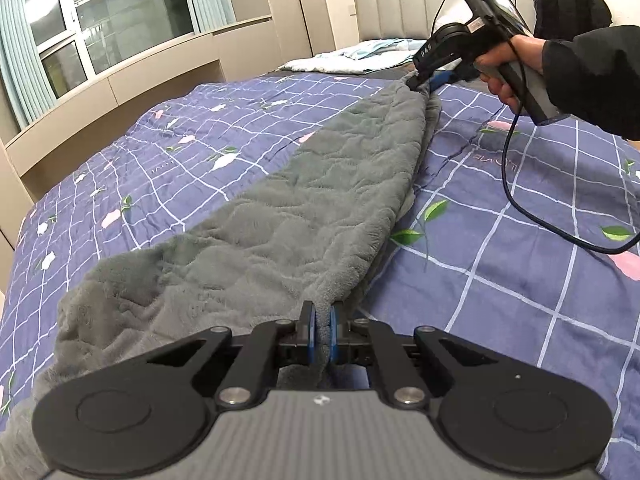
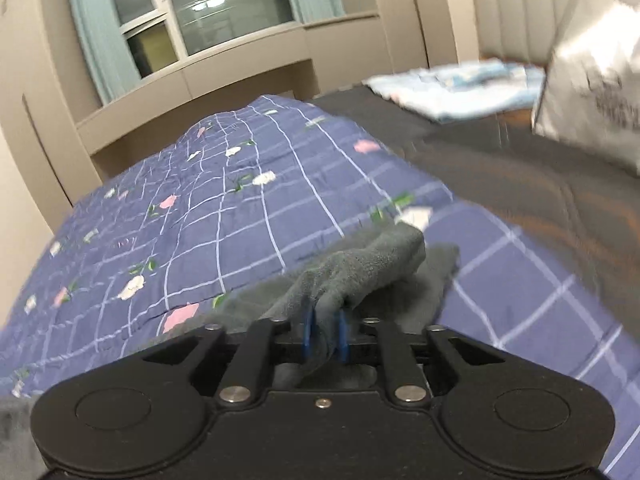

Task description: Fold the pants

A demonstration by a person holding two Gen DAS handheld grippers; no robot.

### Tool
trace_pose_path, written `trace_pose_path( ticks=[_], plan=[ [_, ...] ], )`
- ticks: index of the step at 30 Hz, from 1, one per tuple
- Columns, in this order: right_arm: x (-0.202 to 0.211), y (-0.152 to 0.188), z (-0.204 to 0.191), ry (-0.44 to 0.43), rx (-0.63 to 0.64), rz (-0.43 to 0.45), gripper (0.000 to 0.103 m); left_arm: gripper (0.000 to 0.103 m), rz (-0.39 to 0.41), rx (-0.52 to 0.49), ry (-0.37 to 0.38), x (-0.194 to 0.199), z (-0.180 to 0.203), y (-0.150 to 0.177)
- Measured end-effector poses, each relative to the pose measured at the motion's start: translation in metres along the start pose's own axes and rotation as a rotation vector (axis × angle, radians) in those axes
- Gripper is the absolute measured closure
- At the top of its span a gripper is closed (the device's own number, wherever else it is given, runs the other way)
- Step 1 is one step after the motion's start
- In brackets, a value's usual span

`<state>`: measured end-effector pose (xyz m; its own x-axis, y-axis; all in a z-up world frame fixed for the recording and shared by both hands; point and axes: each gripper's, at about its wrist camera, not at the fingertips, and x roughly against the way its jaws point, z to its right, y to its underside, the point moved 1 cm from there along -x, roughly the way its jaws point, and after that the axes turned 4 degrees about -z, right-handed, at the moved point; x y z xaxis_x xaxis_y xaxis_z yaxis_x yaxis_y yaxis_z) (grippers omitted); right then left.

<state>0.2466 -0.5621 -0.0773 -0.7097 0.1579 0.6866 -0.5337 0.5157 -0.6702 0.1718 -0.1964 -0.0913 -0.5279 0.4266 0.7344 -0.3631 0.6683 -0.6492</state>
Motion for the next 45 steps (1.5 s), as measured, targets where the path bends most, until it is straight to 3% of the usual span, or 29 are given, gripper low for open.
trace_pose_path(
  ticks=[1,2,4,6,8,13,17,21,24,27,29,30,32,35,37,45],
  plan=[
    [-0.001,-0.001,0.003,-0.009,-0.018,0.0,0.042,0.097,-0.002,0.003,-0.002,-0.001,0.0,0.0],
    [-0.001,-0.003,0.006,-0.01,-0.029,0.017,0.03,0.097,-0.004,0.009,-0.004,-0.001,0.0,0.0],
    [-0.004,-0.007,0.011,0.003,-0.043,0.031,0.031,0.097,-0.009,0.022,-0.008,-0.003,-0.001,0.0],
    [-0.013,-0.012,0.014,0.033,-0.065,0.008,0.039,0.097,-0.011,0.027,-0.016,-0.004,0.0,-0.001],
    [-0.019,-0.017,0.014,0.089,-0.05,-0.003,0.084,0.097,-0.001,0.033,-0.026,-0.002,0.001,-0.002],
    [-0.004,-0.027,0.001,0.07,0.077,0.121,0.091,0.097,0.062,0.053,-0.061,0.014,-0.001,-0.008],
    [0.008,-0.036,0.003,0.08,0.101,0.217,0.091,0.097,0.041,0.04,-0.057,0.008,0.003,-0.015],
    [-0.005,-0.024,0.016,0.133,0.123,0.152,0.091,0.097,-0.022,0.044,-0.031,-0.01,0.007,-0.01],
    [-0.019,-0.012,0.025,0.153,0.125,0.107,0.089,0.09,-0.034,0.075,-0.012,-0.013,0.004,-0.006],
    [-0.025,-0.005,0.028,0.174,0.141,0.084,0.081,0.069,-0.037,0.112,0.002,-0.009,-0.003,-0.009],
    [-0.024,-0.002,0.026,0.195,0.153,0.085,0.062,0.036,-0.032,0.136,-0.01,-0.005,-0.011,-0.011],
    [-0.022,-0.002,0.026,0.2,0.157,0.09,0.056,0.032,-0.019,0.157,-0.021,-0.001,-0.018,-0.012],
    [-0.015,-0.001,0.024,0.198,0.167,0.107,0.027,0.026,-0.004,0.192,-0.04,0.003,-0.032,-0.015],
    [-0.004,0.004,0.018,0.18,0.206,0.128,0.012,0.015,-0.001,0.24,-0.087,0.002,-0.062,-0.019],
    [0.002,0.008,0.014,0.157,0.222,0.136,0.003,0.015,-0.023,0.277,-0.118,-0.005,-0.083,-0.023],
    [0.026,0.033,-0.003,0.075,0.283,0.138,0.001,0.015,-0.118,0.593,-0.075,-0.054,-0.169,-0.019]
  ],
)
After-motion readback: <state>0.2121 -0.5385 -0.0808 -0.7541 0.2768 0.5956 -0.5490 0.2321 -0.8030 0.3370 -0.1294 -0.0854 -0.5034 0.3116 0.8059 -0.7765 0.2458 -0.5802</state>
